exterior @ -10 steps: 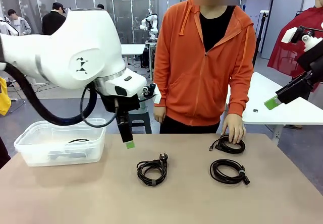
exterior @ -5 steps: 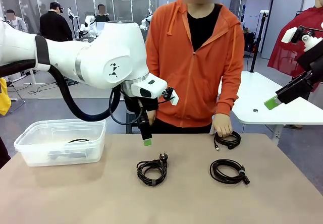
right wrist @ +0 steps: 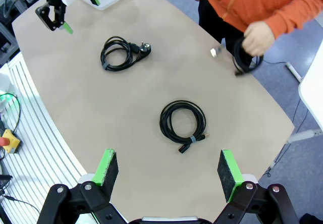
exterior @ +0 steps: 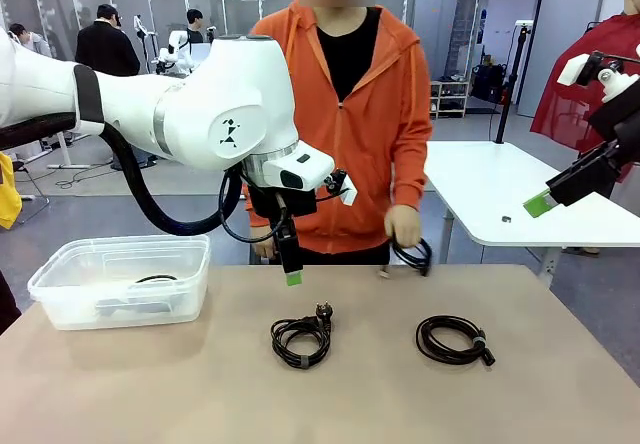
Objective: Organize and store the cables.
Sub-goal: Place the Power Cable into the Organizing box.
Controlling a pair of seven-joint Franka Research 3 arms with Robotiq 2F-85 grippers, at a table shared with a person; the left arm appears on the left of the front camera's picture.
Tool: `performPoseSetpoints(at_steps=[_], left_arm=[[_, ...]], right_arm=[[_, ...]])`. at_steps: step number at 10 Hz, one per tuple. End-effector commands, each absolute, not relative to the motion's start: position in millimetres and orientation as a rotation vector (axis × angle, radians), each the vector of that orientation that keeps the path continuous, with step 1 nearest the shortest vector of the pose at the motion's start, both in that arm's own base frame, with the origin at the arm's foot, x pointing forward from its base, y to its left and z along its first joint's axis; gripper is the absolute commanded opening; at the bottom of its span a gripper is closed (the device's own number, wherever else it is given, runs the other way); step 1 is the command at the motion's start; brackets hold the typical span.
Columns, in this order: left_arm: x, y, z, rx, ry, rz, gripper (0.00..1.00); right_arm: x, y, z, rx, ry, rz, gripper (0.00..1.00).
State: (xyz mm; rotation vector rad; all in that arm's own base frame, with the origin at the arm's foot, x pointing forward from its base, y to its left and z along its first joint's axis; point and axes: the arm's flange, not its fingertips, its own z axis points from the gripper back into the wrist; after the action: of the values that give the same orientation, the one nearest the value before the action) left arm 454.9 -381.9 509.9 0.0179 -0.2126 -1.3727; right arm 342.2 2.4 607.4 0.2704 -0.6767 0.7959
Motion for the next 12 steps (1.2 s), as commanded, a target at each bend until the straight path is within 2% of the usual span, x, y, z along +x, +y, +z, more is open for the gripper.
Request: performPoseSetpoints(at_steps=[1,2,5,9,12], left_arm=[[454.2,-382.3,510.7,0.018,-0.214,-1.374,0.96],[451.3,-387.7,501.1,-0.017,-0.198,-1.447,0.96],[460.3,-398.6,455.7,0.004,-0.181,-1.478,0.96],[483.5,-405.8,405.8,-0.022,-0.158,-1.480,0.96],[480.4,-405.2,379.4,0.002,-0.104,-1.470,0.96]], right_arm=[[342.5,1.8,606.9,0.273,-0.676,0.801,1.00],[342.5,1.8,606.9,0.273,-0.676,0.801,1.00],[342.5,1.8,606.9,0.273,-0.676,0.801,1.00],[342.5,1.8,606.9,0.273,-0.676,0.801,1.00],[342.5,1.8,606.9,0.273,-0.676,0.801,1.00]])
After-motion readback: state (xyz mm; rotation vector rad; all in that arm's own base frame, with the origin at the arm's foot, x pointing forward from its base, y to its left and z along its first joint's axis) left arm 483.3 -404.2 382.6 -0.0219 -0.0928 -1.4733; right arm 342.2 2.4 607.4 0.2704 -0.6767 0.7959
